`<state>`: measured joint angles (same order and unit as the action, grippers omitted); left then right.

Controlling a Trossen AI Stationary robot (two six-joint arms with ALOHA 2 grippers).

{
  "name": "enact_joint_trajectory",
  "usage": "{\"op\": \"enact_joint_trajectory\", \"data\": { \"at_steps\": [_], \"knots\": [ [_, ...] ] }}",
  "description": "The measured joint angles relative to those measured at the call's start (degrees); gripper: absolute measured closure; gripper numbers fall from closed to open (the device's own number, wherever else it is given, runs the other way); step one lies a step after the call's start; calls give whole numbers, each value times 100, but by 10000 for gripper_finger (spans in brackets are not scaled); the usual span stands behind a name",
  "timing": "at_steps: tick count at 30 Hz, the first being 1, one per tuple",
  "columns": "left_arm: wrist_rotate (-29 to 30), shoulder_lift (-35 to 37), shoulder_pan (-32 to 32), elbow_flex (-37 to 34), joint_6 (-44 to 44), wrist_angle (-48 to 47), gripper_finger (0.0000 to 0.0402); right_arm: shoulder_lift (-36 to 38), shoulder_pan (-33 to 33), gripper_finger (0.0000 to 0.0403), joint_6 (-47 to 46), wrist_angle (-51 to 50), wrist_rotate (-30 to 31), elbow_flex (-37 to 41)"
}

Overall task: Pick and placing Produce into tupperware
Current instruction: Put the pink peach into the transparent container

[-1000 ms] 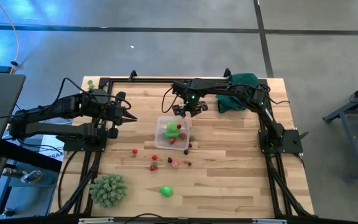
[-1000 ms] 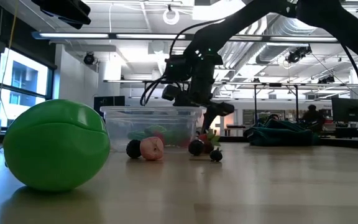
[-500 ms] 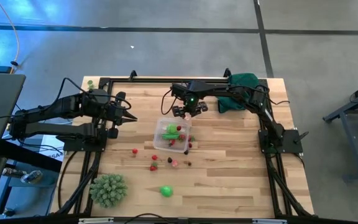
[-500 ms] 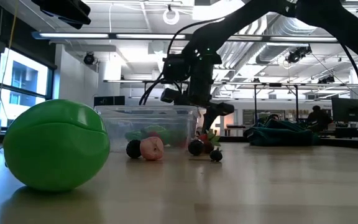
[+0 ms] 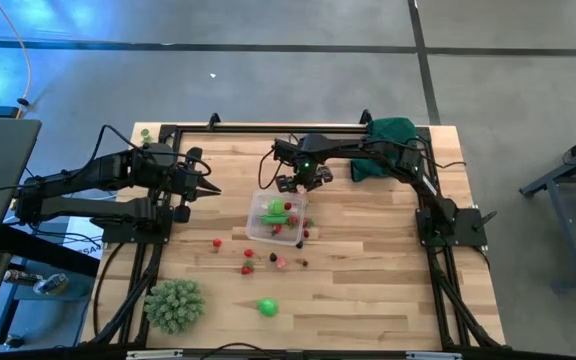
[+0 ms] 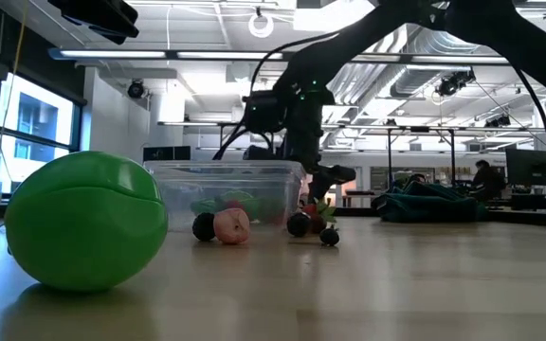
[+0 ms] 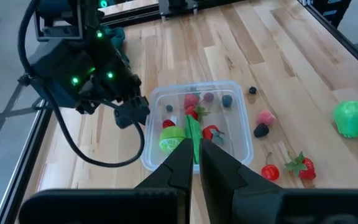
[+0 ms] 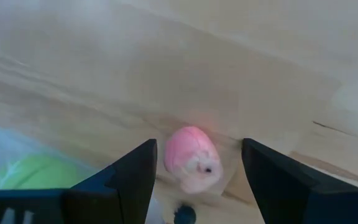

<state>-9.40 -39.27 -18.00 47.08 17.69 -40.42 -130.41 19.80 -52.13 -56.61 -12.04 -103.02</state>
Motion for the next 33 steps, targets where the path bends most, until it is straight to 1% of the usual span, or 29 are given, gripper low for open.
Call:
{"op": "enact_joint_trajectory", "data": {
  "at_steps": [14, 23, 33],
  "knots": [
    [0, 0, 1, 1, 0, 0, 383, 2, -159, 178, 222, 30, 186, 0],
    [0, 1, 1, 1, 0, 0, 383, 4, -156, 225, 264, 36, 177, 0],
    [-1, 0, 0, 1, 0, 0, 383, -63, -154, 252, 320, 7, 51, -4]
  ]
}}
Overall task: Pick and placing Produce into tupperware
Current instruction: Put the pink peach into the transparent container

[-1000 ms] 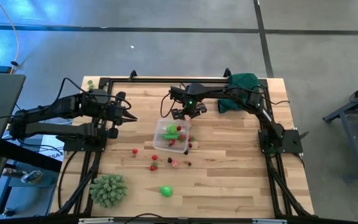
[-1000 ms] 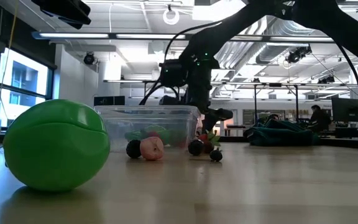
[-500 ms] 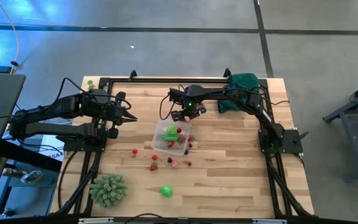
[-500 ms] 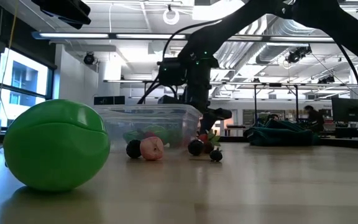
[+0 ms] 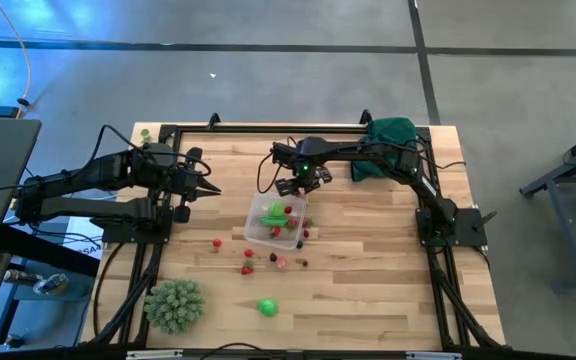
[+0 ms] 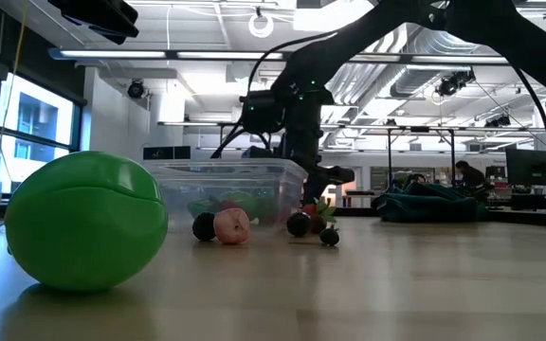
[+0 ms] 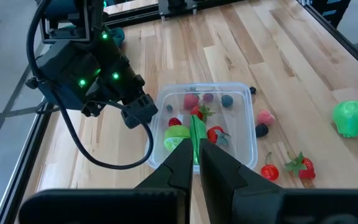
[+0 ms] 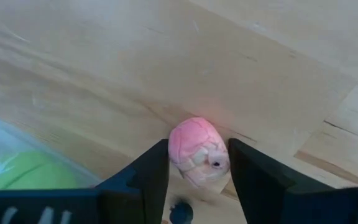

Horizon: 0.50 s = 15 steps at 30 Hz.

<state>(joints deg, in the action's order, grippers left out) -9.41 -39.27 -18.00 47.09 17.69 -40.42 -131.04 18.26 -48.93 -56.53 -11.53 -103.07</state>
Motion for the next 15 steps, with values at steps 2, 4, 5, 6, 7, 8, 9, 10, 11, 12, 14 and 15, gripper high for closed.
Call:
{"op": "enact_joint_trajectory", "data": {
  "at_steps": [2, 4, 5, 6, 7, 8, 9, 10, 11, 12, 14, 15],
  "knots": [
    [0, 0, 1, 0, 0, 0, 383, -2, 0, 262, 5, -7, -2, 0],
    [0, 0, 0, 0, 0, 0, 383, -2, 0, 272, 11, -13, 0, 0],
    [1, 2, 1, 0, 0, 0, 383, -4, 0, 276, 13, -11, 0, 0],
    [1, 0, 1, 0, 0, 0, 383, -4, 0, 280, 25, -9, 0, 0],
    [0, 2, 1, 0, 0, 0, 383, -4, 0, 283, 36, -9, -2, 0],
    [0, 0, 0, 0, 0, 0, 383, -7, 0, 284, 37, -9, -2, 0],
    [0, 0, 1, 0, 0, 0, 383, -7, 0, 285, 49, -8, 0, 0],
    [0, 0, 0, 0, 0, 0, 383, -7, 0, 285, 82, -7, 5, 0],
    [1, 0, 1, 0, 0, 0, 383, -9, 0, 286, 109, -7, 14, 0],
    [0, 0, 0, 0, 0, 0, 383, -9, 0, 286, 130, -7, 20, 0],
    [0, 0, 1, 0, 0, 0, 383, -11, 0, 286, 140, -4, 20, 0],
    [0, 2, 0, 0, 0, 0, 383, -11, 0, 286, 142, -4, 20, 0]
  ]
}}
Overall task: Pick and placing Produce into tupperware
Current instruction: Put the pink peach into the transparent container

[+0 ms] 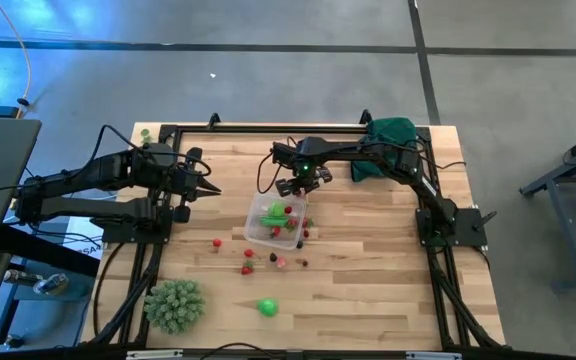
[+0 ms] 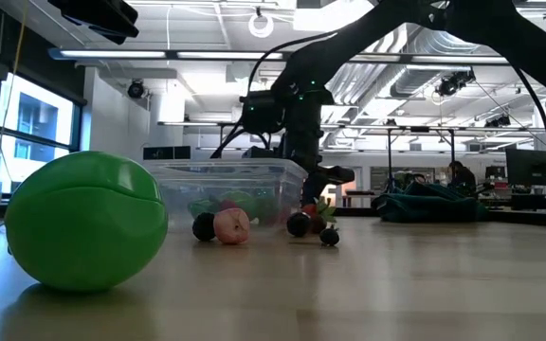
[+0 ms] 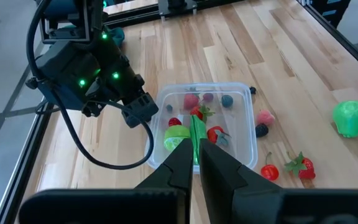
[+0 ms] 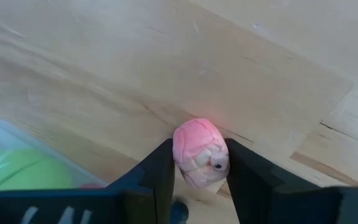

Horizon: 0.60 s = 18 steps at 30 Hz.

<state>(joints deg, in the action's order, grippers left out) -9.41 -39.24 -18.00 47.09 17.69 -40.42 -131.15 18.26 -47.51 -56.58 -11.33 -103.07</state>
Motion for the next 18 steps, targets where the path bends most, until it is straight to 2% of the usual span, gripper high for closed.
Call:
{"op": "enact_joint_trajectory", "data": {
  "at_steps": [6, 12, 18],
  "knots": [
    [1, -2, 0, 0, 0, -1, 383, 111, -7, 286, 155, 50, 117, 17],
    [0, 0, 2, -2, 0, -2, 383, 553, -4, 286, 398, -85, 400, 9],
    [0, -1, 2, 0, 0, -2, 383, 1134, -60, 286, 1249, -85, 551, 7]
  ]
}}
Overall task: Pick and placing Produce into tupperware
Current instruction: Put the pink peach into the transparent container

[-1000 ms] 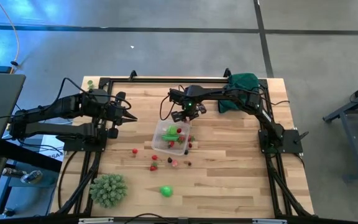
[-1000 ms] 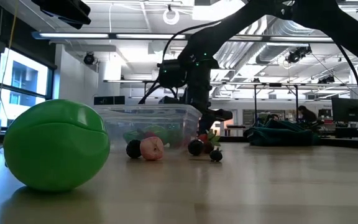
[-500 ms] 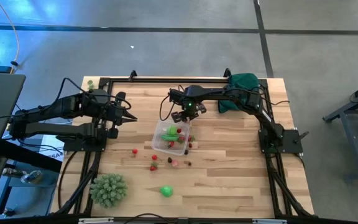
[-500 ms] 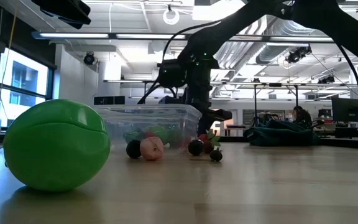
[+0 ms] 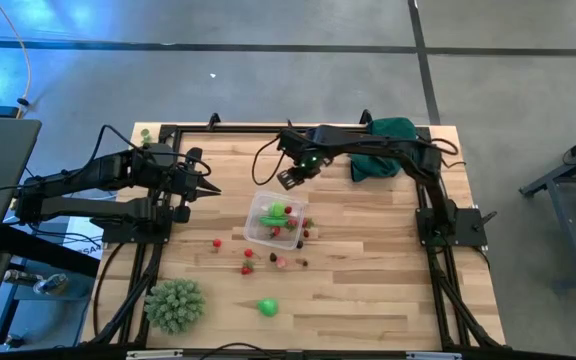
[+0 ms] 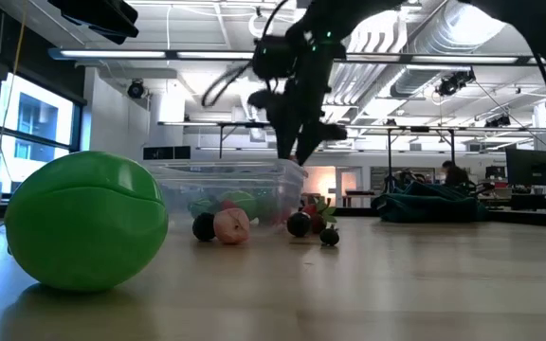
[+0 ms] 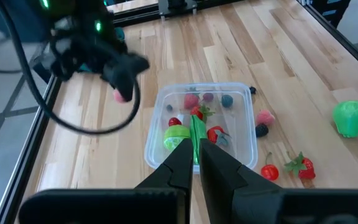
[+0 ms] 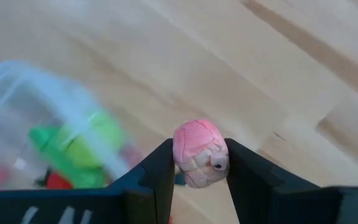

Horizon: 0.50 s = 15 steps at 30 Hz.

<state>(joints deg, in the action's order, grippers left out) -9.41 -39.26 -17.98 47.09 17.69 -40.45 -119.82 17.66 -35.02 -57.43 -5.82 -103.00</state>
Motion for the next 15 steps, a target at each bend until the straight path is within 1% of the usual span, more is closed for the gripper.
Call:
{"op": "enact_joint_trajectory", "data": {
  "at_steps": [10, 12, 15],
  "knots": [
    [0, -1, 0, -1, 0, 2, 383, 898, -440, 286, 2817, 55, -175, 0],
    [1, -1, -1, 0, 0, 2, 383, 1037, -574, 286, 3209, 182, -177, 0],
    [0, 1, 0, 0, 0, 1, 383, 1155, -805, 286, 3540, 428, -261, 0]
  ]
}}
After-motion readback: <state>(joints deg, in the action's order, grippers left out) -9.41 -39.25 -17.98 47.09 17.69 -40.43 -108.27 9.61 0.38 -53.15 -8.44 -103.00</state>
